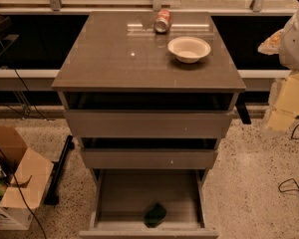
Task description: Pick sponge from bottom drawer and place on counter
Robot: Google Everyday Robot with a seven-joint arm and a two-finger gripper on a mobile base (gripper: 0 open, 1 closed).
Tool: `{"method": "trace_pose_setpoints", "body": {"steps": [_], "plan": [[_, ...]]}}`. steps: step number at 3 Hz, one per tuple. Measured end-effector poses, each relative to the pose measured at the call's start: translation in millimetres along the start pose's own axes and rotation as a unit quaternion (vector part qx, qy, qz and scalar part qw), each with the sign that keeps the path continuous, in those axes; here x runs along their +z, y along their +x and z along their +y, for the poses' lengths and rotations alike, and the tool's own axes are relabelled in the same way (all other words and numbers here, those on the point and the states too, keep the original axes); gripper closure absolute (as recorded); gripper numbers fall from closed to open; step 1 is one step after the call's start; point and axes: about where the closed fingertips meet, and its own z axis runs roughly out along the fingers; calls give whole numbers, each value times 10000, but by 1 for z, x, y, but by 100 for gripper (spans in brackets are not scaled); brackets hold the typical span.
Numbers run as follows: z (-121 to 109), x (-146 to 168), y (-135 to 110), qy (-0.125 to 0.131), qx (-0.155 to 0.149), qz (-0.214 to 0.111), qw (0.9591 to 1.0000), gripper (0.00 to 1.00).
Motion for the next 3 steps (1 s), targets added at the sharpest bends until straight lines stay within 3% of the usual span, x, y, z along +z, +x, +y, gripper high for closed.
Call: {"method": "trace_pose_setpoints", "body": {"steps": [2, 3], "plan": [[2, 11, -9, 51, -70, -127, 9999, 0], [7, 41, -25, 5, -157, -457, 9988, 0]]}}
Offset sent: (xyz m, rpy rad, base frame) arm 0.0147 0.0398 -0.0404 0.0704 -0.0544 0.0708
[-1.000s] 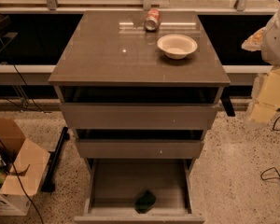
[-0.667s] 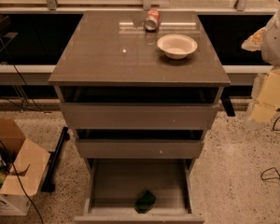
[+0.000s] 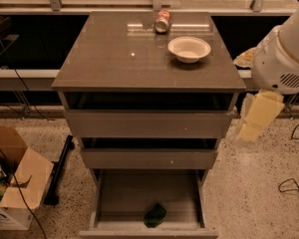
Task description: Pick sponge from bottom drawer and place on counter
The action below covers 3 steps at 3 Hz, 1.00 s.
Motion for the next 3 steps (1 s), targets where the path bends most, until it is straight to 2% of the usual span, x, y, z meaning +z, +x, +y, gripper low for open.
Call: {"method": "trace_pose_setpoints", "body": {"steps": [1, 2, 3], "plan": [[4, 37, -5, -154, 35, -507, 9986, 0], [10, 83, -7, -379, 173, -1170, 9923, 0], [11, 80, -9, -373, 147, -1112, 9930, 0]]}}
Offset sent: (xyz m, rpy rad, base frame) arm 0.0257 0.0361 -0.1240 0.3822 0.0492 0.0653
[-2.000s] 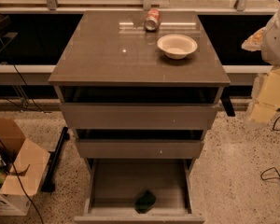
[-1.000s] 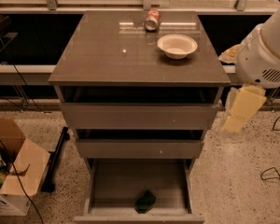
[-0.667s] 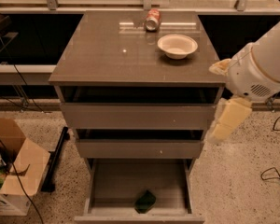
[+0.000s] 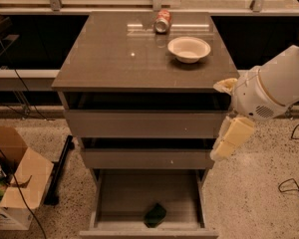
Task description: Pick sponge from bottom drawer and place on counter
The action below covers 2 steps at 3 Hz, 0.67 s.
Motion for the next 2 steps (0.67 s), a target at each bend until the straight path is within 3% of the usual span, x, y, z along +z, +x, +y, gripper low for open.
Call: {"method": "trace_pose_setpoints", "body": {"steps": [1, 2], "plan": [[1, 6, 1, 82, 56, 202, 9997, 0], [9, 46, 6, -16, 357, -30, 9994, 0]]}}
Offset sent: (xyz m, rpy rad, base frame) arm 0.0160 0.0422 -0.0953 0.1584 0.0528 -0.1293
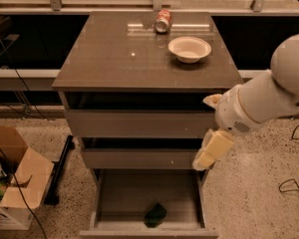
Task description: Pick sponge from bottom drawer and place on counter
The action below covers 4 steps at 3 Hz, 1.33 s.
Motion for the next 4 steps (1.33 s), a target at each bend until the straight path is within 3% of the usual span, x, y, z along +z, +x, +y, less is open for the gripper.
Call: {"method": "trace_pose_setpoints", "body": {"steps": [1, 2, 3, 4], "plan": [[6, 60, 0, -243, 224, -395, 9987, 0], [22, 145, 14, -870, 622, -826, 9908, 0], [36, 206, 39, -1423, 1222, -1170, 9753, 0], [44, 224, 48, -1616, 1354, -1190, 9703, 0]]}}
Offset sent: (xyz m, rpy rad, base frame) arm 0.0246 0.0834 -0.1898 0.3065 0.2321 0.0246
